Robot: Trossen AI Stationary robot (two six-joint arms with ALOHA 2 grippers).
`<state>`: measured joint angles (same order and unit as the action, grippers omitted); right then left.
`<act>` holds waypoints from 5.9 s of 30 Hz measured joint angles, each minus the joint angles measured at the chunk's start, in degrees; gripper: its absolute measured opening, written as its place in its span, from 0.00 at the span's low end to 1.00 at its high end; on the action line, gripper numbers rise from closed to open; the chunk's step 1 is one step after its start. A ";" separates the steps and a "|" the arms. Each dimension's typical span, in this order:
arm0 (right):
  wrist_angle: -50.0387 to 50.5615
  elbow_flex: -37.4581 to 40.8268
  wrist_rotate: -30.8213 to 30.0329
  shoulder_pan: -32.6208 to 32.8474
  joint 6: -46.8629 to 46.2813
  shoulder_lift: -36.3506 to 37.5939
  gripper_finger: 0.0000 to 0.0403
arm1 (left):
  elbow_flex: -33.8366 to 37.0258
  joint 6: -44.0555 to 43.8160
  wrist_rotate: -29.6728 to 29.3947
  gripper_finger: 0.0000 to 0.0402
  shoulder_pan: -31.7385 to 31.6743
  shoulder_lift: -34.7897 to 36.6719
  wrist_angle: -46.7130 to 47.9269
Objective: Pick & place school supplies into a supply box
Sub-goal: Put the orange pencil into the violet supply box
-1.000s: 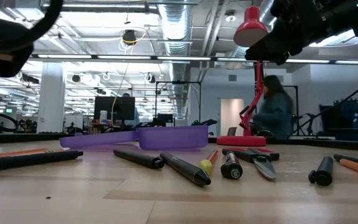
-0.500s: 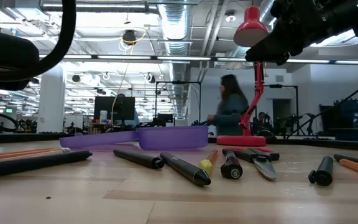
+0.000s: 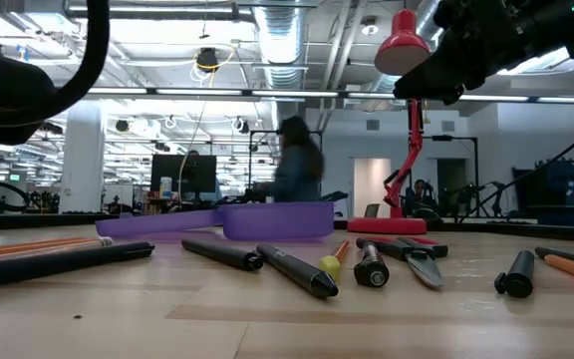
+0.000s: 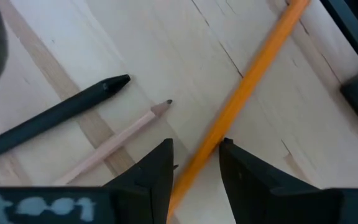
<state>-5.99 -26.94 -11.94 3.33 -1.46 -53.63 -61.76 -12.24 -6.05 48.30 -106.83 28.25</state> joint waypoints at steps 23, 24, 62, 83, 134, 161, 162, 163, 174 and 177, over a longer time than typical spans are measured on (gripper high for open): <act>-0.04 0.00 -0.11 0.00 -0.04 0.00 0.26 | -0.09 -15.59 7.26 0.03 1.20 0.00 6.87; -0.04 0.00 -0.13 0.00 -0.04 0.00 0.26 | -0.09 -16.37 7.66 0.04 1.20 0.00 7.70; -0.04 0.00 -0.09 -0.04 0.40 0.02 0.26 | 0.46 -40.93 -3.44 0.00 4.71 -0.49 34.86; -0.43 0.00 -0.11 -0.04 0.36 0.02 0.26 | -8.39 -43.58 -20.94 0.00 5.80 -0.26 45.80; 3.20 0.00 0.00 0.02 0.42 0.02 0.26 | -10.60 2.29 -20.45 0.00 -49.83 5.64 -0.68; 3.48 0.00 -0.01 0.40 -0.64 0.02 0.26 | -10.38 -10.57 -4.41 0.00 -57.69 3.52 -2.80; 3.47 0.00 0.00 0.60 -0.63 0.02 0.26 | -10.35 -10.55 -4.49 0.01 -57.68 3.44 -2.01; 3.44 0.00 -0.01 0.91 -0.63 0.02 0.26 | -10.32 -10.57 -4.53 0.01 -57.67 3.25 -1.45; 3.42 0.00 -0.04 1.90 -0.58 0.02 0.26 | -10.40 -13.26 -4.78 0.01 -57.73 0.67 -2.58; 3.44 0.00 -0.11 1.90 -0.59 0.02 0.26 | -10.34 -14.55 -4.85 0.01 -57.71 0.68 -2.01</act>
<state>-2.55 -26.94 -12.05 5.23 -2.06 -53.60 -72.10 -26.78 -10.90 -9.41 -106.15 26.24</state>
